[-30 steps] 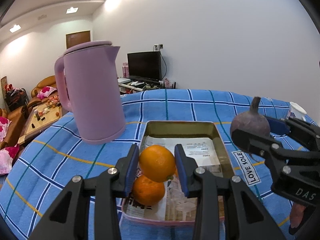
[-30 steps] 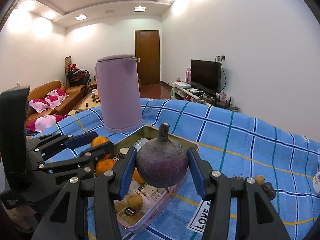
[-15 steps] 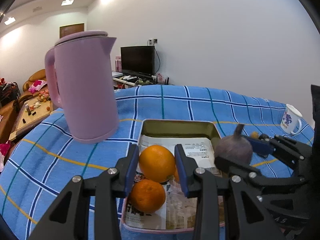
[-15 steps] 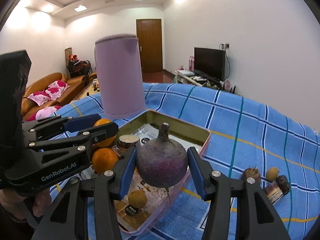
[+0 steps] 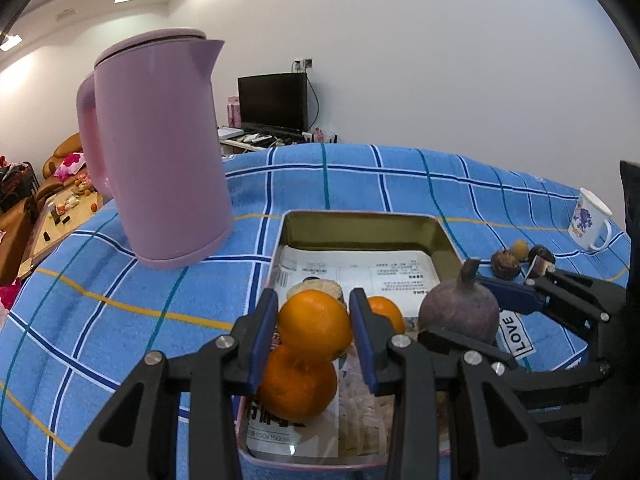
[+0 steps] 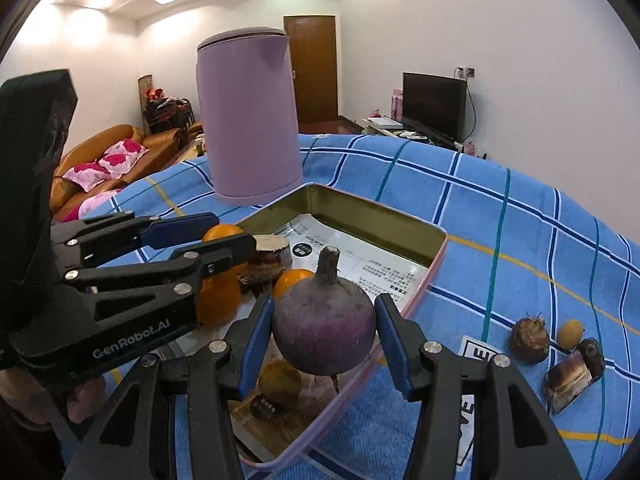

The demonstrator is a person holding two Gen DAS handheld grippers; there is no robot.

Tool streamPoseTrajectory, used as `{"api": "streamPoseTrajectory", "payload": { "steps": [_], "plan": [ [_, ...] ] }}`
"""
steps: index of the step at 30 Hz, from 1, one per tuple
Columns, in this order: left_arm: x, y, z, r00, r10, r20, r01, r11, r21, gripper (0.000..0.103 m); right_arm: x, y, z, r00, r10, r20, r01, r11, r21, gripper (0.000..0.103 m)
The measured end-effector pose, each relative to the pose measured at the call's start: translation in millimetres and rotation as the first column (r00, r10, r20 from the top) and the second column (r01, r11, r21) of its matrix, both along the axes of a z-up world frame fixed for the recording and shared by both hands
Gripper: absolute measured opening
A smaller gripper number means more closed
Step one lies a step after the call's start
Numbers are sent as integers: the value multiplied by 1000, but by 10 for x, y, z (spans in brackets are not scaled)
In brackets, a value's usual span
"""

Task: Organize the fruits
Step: 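Open the left tool releasing the orange into the tray while the right tool drops the turnip, then grasp the cut brown taro piece with the left tool while the right tool moves to the dark brown fruit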

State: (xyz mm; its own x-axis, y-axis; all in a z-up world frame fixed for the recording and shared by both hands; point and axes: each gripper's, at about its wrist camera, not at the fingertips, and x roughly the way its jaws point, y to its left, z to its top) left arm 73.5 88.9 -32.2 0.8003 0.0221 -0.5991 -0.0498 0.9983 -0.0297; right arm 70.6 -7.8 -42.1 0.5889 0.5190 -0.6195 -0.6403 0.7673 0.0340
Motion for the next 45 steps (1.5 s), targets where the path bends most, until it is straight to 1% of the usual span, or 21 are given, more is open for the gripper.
{"api": "streamPoseTrajectory", "payload": {
  "steps": [1, 3, 5, 7, 10, 11, 13, 14, 17, 19, 22, 24, 27, 30, 32, 36, 39, 41, 42, 43, 45],
  "plan": [
    [-4, 1, 5, 1000, -1, -2, 1, 1000, -3, 40, -4, 8, 1, 1000, 14, -12, -14, 1000, 5, 54],
    [-26, -16, 29, 1000, 3, 9, -3, 1000, 4, 41, -34, 16, 22, 1000, 16, 14, -16, 1000, -1, 55],
    [-42, -35, 64, 1000, 3, 18, -3, 1000, 7, 45, -71, 5, 68, 999, 14, 35, -14, 1000, -8, 56],
    [-65, -61, 114, 1000, 15, 27, -15, 1000, 14, 57, -97, -40, 114, 999, 12, 41, -12, 1000, 1, 57],
    [-118, -148, 212, 998, 13, 56, -14, 1000, 28, 67, -142, -220, 199, 998, -6, 63, 6, 1000, 4, 57],
    [-130, -180, 240, 998, 13, 63, -15, 999, 28, 68, -147, -298, 220, 997, -18, 69, 18, 1000, 6, 57],
    [-155, -278, 303, 997, 5, 80, -6, 1000, 18, 76, -143, -496, 259, 996, -49, 70, 48, 999, 11, 57],
    [-162, -348, 332, 996, 1, 87, -2, 1000, 16, 76, -134, -631, 277, 995, -74, 71, 74, 997, 12, 57],
    [-162, -560, 376, 995, -32, 92, 31, 999, 20, 76, -84, -1010, 309, 983, -163, 79, 163, 987, 8, 57],
    [-141, -749, 377, 994, -62, 85, 60, 998, 27, 76, -31, -1272, 305, 972, -226, 68, 226, 974, 12, 57],
    [-85, -1006, 343, 992, -105, 63, 103, 994, 33, 77, 29, -1669, 269, 946, -321, 51, 320, 947, 22, 57],
    [-37, -1163, 309, 991, -123, 45, 122, 992, 30, 77, 44, -1851, 238, 933, -358, 39, 357, 934, 25, 57],
    [44, -1421, 270, 987, -161, 24, 161, 987, 24, 77, 80, -2043, 184, 914, -405, 30, 405, 914, 14, 57],
    [169, -1692, 196, 981, -193, -5, 193, 981, 27, 77, 109, -2244, 145, 894, -449, 9, 448, 894, 26, 57],
    [243, -1801, 150, 977, -210, -29, 211, 977, 16, 76, 121, -2368, 121, 879, -477, 1, 477, 878, 34, 57],
    [431, -2030, 43, 966, -245, -76, 246, 969, -2, 76, 140, -2586, 92, 857, -514, -26, 515, 855, 59, 58],
    [544, -2166, -14, 957, -274, -99, 273, 962, -18, 76, 162, -2678, 81, 851, -524, -33, 525, 848, 72, 60],
    [598, -2228, -50, 951, -291, -108, 290, 957, -24, 73, 157, -2697, 84, 849, -527, -36, 528, 846, 77, 61],
    [635, -2268, -80, 945, -305, -121, 304, 952, -27, 69, 158, -2708, 86, 849, -527, -37, 528, 846, 80, 61],
    [662, -2291, -102, 941, -312, -131, 311, 950, -30, 62, 161, -2710, 89, 850, -526, -38, 527, 846, 80, 61],
    [713, -2320, -155, 931, -331, -150, 327, 944, -55, 57, 165, -2718, 94, 849, -528, -36, 529, 845, 81, 61]
  ]
}}
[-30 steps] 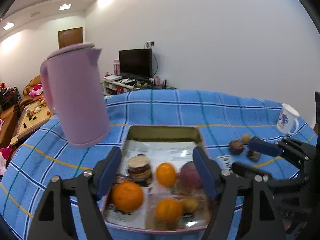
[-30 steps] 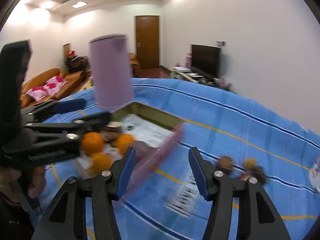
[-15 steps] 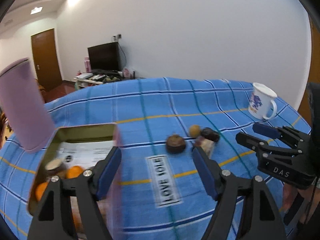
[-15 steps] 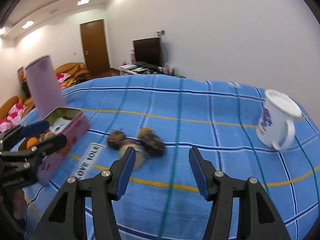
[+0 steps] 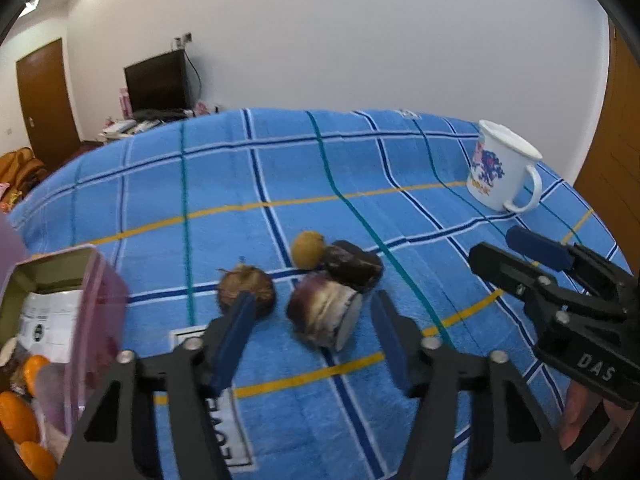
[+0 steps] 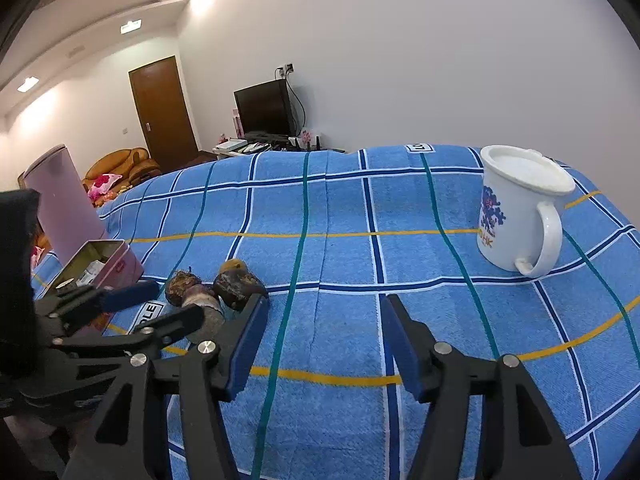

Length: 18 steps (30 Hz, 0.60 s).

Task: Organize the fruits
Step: 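Grasp the cut brown taro piece with the left tool while the right tool moves to the dark brown fruit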

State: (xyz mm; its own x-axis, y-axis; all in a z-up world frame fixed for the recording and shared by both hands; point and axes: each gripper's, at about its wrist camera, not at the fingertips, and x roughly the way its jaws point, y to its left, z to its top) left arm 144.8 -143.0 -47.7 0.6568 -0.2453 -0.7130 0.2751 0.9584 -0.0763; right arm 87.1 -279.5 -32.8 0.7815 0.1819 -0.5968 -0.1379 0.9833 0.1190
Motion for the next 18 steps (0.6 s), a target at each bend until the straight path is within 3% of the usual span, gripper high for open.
{"api": "streamPoseTrajectory", "payload": {
  "steps": [4, 7, 11, 15, 18],
  "plan": [
    [103, -13, -109, 999, -16, -50, 15, 1000, -24, 46, 20, 24, 1, 1000, 2, -7, -2, 1000, -2, 61],
    [120, 34, -123, 998, -23, -60, 20, 999, -43, 44, 64, 81, 6, 1000, 5, -13, -5, 1000, -4, 61],
    [81, 112, -79, 999, -25, -40, 22, 998, -54, 44, 102, 170, 36, 1000, 17, -21, -18, 1000, -9, 61],
    [-2, 265, 66, 998, 27, 53, -26, 999, -30, 44, 152, 273, 115, 999, 40, -22, -40, 999, 3, 61],
    [1, 383, 117, 996, 62, 68, -59, 997, -51, 44, 266, 415, 93, 996, 67, -50, -67, 998, 3, 61]
  ]
}}
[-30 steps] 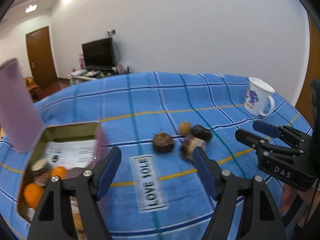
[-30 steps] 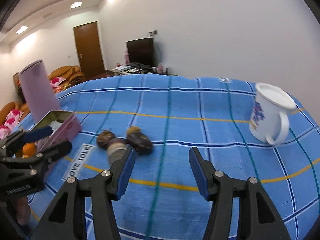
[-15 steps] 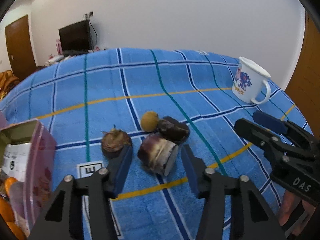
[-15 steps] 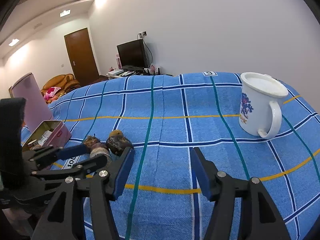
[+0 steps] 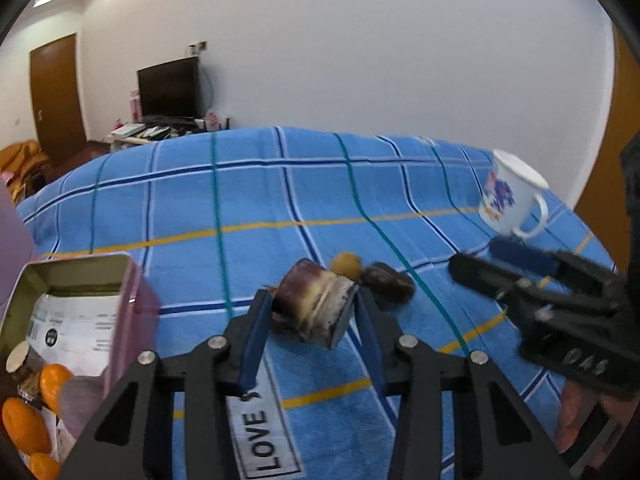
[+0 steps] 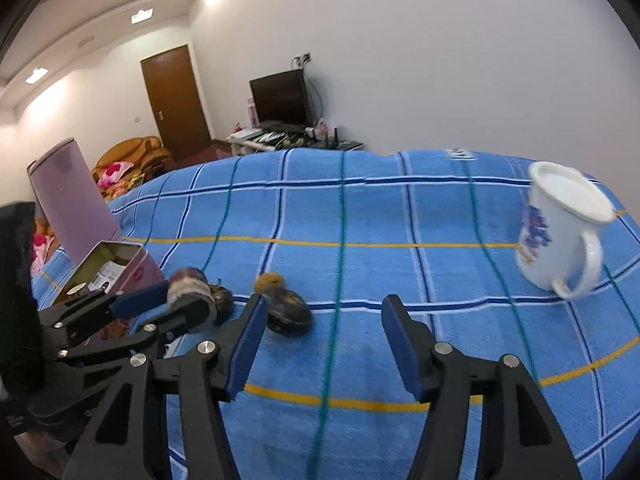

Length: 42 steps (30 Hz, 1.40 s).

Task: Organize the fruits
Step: 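Grasp the dark brown round fruit with the right tool while the left tool holds the taro piece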

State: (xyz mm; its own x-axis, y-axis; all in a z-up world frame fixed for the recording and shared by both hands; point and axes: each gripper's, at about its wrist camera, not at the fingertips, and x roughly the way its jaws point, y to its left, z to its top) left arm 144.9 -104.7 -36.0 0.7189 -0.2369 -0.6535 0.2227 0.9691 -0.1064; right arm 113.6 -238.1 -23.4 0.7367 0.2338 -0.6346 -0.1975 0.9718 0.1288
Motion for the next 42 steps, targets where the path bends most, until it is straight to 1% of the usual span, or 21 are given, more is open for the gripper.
{"api": "streamPoseTrajectory", "payload": {
  "steps": [3, 6, 10, 12, 14, 15, 16, 17, 20, 23, 30, 35, 42],
  "plan": [
    [-8, 92, 20, 998, 61, 32, -62, 997, 36, 44, 94, 137, -87, 999, 21, -29, -21, 1000, -1, 61],
    [19, 200, 16, 995, 98, 26, -99, 995, 22, 44, 163, 248, -160, 998, 37, -47, -37, 999, -6, 61],
    [49, 253, 4, 993, 112, 26, -113, 993, 25, 44, 272, 409, -244, 996, 55, -71, -57, 998, -33, 61],
    [50, 283, 6, 994, 108, 22, -108, 994, 12, 44, 319, 453, -299, 995, 43, -91, -48, 997, -53, 61],
    [54, 271, 8, 994, 107, 26, -107, 994, 18, 44, 353, 485, -353, 992, 48, -116, -54, 997, -49, 61],
    [56, 267, 3, 994, 103, 23, -103, 995, 19, 44, 365, 489, -363, 992, 42, -122, -49, 997, -53, 56],
    [53, 263, 3, 995, 100, 20, -100, 995, 17, 44, 364, 487, -361, 992, 39, -120, -46, 997, -54, 49],
    [52, 258, 0, 995, 98, 19, -98, 995, 17, 44, 364, 493, -366, 992, 40, -122, -47, 997, -63, 47],
    [52, 237, -10, 995, 93, 22, -93, 995, 22, 44, 357, 480, -364, 991, 43, -124, -51, 997, -65, 46],
    [50, 221, -20, 996, 88, 23, -89, 996, 27, 44, 332, 431, -361, 991, 50, -125, -54, 998, -33, 45],
    [45, 201, -37, 996, 78, 31, -79, 996, 31, 44, 204, 337, -308, 995, 52, -88, -51, 999, 20, 45],
    [33, 202, -42, 996, 78, 34, -79, 996, 29, 44, 111, 333, -251, 998, 45, -48, -44, 999, 17, 45],
    [-8, 168, -25, 996, 64, 62, -66, 997, 33, 44, -17, 347, -167, 999, 45, 16, -45, 999, 4, 45]
  ]
}}
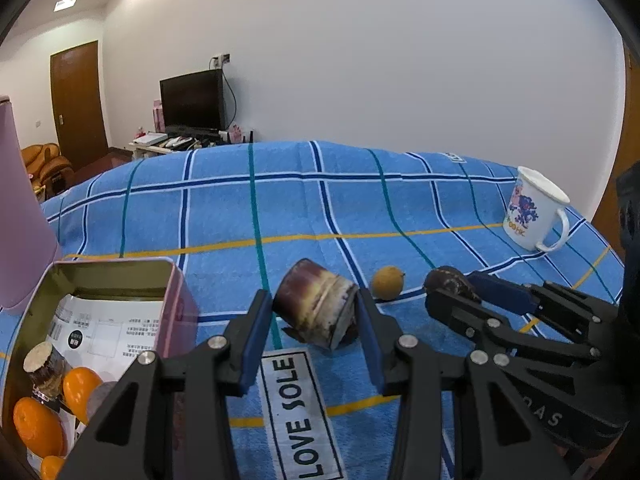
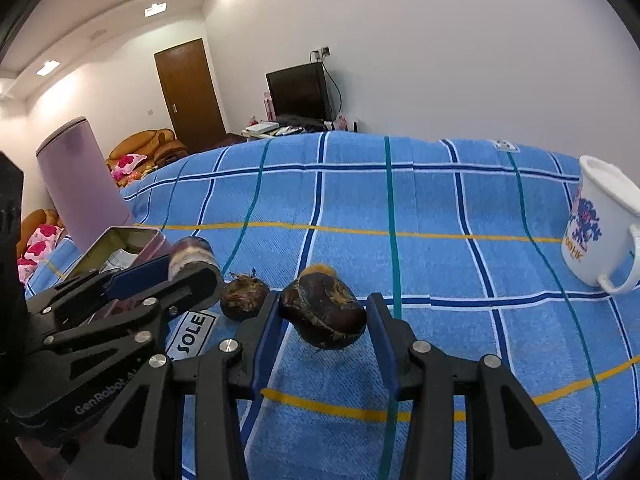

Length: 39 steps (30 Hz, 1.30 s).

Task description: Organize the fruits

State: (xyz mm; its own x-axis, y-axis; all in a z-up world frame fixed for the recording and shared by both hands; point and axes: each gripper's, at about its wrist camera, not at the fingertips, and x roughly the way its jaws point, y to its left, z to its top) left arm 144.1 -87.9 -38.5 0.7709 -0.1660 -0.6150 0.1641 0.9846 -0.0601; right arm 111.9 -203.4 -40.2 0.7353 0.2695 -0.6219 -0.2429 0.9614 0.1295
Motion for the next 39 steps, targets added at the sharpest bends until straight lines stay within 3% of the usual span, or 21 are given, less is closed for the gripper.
{"api": "streamPoseTrajectory", "payload": {
  "steps": [39],
  "plan": [
    [-194, -10, 151, 990, -6, 142, 6, 1000, -1, 44, -409, 0, 201, 979, -11, 206, 11, 1000, -3, 45]
  ]
}}
